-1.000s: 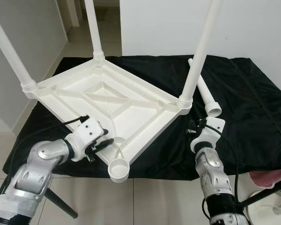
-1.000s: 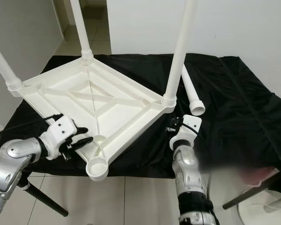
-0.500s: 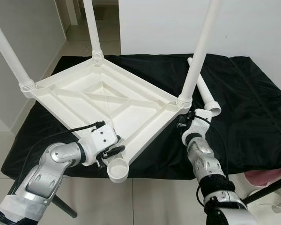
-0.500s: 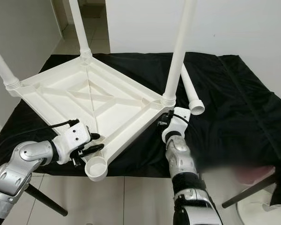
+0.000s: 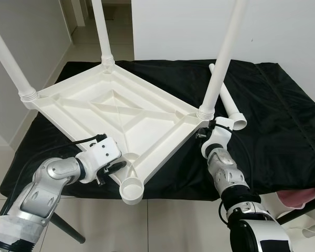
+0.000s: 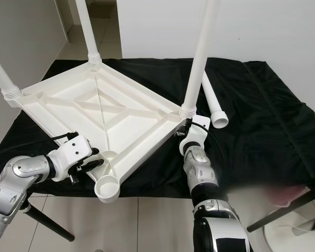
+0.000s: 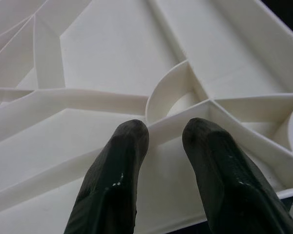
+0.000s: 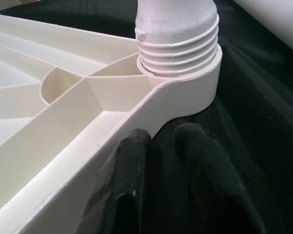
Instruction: Building children table
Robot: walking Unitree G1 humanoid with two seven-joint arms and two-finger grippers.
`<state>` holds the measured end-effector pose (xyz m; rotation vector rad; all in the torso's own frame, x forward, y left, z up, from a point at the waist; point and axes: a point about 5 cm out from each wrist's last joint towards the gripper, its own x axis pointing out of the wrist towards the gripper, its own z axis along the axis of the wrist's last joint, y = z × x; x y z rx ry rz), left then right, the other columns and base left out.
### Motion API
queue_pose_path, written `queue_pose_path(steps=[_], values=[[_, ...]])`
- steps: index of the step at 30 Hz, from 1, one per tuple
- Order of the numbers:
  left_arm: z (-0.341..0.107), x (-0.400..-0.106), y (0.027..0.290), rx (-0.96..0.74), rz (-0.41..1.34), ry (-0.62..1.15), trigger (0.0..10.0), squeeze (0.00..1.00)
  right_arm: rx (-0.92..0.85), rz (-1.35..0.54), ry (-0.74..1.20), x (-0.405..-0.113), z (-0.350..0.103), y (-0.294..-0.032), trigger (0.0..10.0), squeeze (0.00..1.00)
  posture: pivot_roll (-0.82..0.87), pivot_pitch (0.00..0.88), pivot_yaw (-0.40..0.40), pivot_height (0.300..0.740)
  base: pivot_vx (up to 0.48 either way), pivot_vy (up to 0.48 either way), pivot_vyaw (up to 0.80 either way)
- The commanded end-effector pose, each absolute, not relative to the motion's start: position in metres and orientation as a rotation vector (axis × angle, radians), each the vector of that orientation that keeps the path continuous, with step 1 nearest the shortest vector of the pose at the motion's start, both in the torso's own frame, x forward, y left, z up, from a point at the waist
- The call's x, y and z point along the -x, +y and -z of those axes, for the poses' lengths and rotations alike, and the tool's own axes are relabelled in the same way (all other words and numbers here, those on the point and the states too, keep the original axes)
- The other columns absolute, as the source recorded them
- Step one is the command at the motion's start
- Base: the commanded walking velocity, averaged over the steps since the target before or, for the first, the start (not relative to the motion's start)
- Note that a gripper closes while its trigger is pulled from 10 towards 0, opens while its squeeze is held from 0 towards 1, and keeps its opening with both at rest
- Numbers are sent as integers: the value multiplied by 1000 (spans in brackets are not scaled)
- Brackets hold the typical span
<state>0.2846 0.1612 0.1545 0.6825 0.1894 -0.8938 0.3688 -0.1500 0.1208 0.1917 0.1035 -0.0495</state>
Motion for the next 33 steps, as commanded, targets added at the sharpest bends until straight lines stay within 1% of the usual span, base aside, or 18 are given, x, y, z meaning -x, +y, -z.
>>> queue_pose_path(steps=[1,5,10,13,16,18,22,25,26,30,31,33], values=[[-155,-289,171,-696,801,189,10000,0,-200,49,106,-370,-120,-148,10000,0,32,64,-11,740,0,0,0],[-150,-286,169,-714,826,204,10000,0,-206,51,112,-369,-118,-148,10000,0,32,66,-9,740,0,0,0],[-139,-281,158,-773,871,215,10000,0,-204,51,115,-371,-117,-149,10000,0,29,65,-8,740,0,0,0],[-138,-281,156,-778,880,215,10000,0,-204,52,115,-371,-118,-149,10000,0,29,65,-8,740,0,0,0],[-137,-279,148,-776,905,205,10000,0,-200,51,119,-373,-118,-150,10000,0,29,65,-8,740,0,0,0],[-138,-277,138,-764,937,188,10000,0,-194,46,124,-375,-119,-150,10000,0,30,62,-7,740,0,0,0],[-139,-276,129,-760,965,168,10000,0,-195,40,128,-377,-120,-150,10000,0,31,61,-7,740,0,0,0],[-141,-274,113,-749,999,132,10000,0,-190,28,137,-380,-122,-149,10000,0,32,61,-6,740,0,0,0],[-141,-274,113,-749,999,132,10000,0,-190,28,137,-380,-122,-149,10000,0,32,61,-6,740,0,0,0],[-145,-273,93,-725,1040,87,10000,0,-183,-11,146,-384,-125,-145,10000,0,37,56,-7,740,0,0,0],[-145,-273,93,-725,1040,87,10000,0,-183,-11,146,-384,-125,-145,10000,0,37,56,-7,740,0,0,0],[-148,-273,83,-711,1055,67,10000,0,-176,-31,155,-386,-126,-144,10000,0,36,54,-5,740,0,0,0]])
